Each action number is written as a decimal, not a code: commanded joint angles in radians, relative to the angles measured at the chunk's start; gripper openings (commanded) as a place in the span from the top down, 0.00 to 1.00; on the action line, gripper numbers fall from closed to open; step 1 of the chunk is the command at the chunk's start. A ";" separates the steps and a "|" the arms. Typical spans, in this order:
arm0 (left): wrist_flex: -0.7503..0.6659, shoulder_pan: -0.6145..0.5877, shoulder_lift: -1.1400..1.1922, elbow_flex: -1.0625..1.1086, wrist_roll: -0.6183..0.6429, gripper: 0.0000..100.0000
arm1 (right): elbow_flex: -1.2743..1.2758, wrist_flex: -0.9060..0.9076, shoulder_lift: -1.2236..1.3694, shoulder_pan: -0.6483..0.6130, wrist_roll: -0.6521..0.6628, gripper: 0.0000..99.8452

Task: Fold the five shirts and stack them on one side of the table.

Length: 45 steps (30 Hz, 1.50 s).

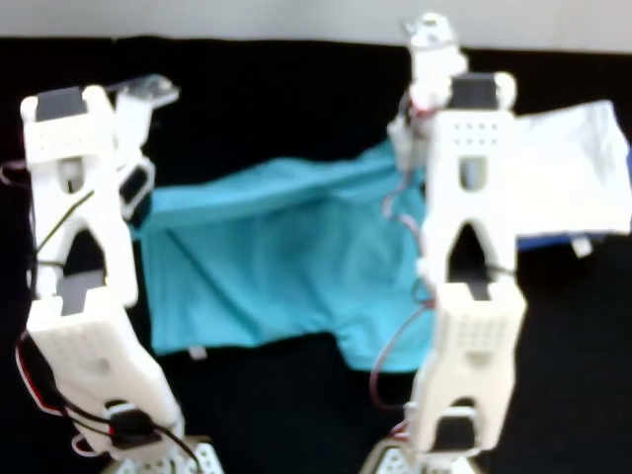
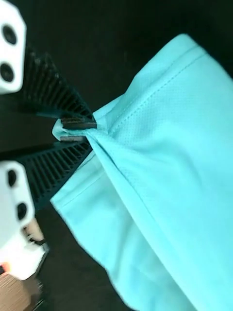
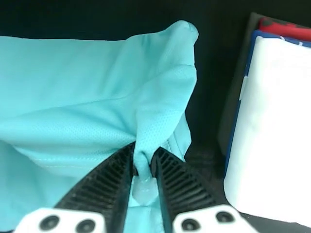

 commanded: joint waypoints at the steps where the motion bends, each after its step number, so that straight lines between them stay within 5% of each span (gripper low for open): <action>1: 0.021 -0.016 -0.093 0.042 -0.008 0.99 | 0.013 0.021 -0.110 0.015 -0.005 0.99; 12: -0.107 -0.004 -0.591 0.742 -0.107 0.99 | 0.878 -0.044 -0.608 0.015 0.002 0.99; 21: -0.195 -0.004 -0.690 1.029 -0.109 0.99 | 1.400 -0.191 -0.928 0.094 0.098 0.99; 35: -0.374 0.008 -0.687 1.181 -0.109 0.99 | 1.679 -0.346 -1.026 0.128 0.155 0.99; 45: -0.176 -0.042 -0.694 0.949 -0.137 0.80 | 1.480 -0.147 -1.076 0.094 0.152 0.79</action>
